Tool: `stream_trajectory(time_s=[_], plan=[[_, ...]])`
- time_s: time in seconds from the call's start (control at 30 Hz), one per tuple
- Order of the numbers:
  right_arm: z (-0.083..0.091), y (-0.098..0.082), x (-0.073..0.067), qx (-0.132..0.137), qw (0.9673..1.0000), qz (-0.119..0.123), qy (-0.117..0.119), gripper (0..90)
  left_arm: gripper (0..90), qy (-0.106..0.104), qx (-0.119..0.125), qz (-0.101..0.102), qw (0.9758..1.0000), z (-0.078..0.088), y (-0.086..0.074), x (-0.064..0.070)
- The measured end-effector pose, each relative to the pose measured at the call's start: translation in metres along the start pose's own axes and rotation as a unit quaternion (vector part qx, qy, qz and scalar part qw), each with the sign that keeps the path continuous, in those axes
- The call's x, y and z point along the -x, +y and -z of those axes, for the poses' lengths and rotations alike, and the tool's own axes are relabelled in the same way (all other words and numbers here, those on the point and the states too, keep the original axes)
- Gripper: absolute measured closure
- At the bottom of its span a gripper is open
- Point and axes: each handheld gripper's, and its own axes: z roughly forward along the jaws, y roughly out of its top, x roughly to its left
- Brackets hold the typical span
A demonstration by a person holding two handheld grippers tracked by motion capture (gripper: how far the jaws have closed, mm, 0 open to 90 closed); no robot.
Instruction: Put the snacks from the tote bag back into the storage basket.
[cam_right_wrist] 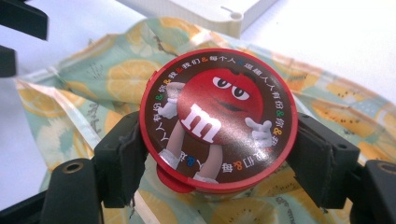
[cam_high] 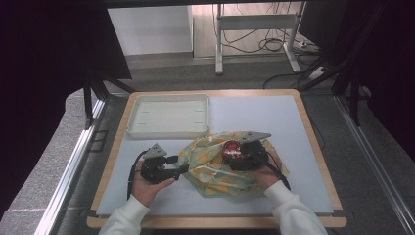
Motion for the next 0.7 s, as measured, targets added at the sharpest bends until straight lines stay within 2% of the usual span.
stream_trajectory(time_s=[0.3,0.7], plan=[[0.013,0.006,0.001,0.020,0.9998,0.002,0.004,25.2,39.0,0.000,-0.002,-0.001,1.0000,-0.001,0.000,0.000],[0.018,0.010,0.006,0.036,0.9993,-0.004,0.006,25.3,38.9,-0.001,-0.005,0.000,1.0000,-0.003,-0.001,0.000]])
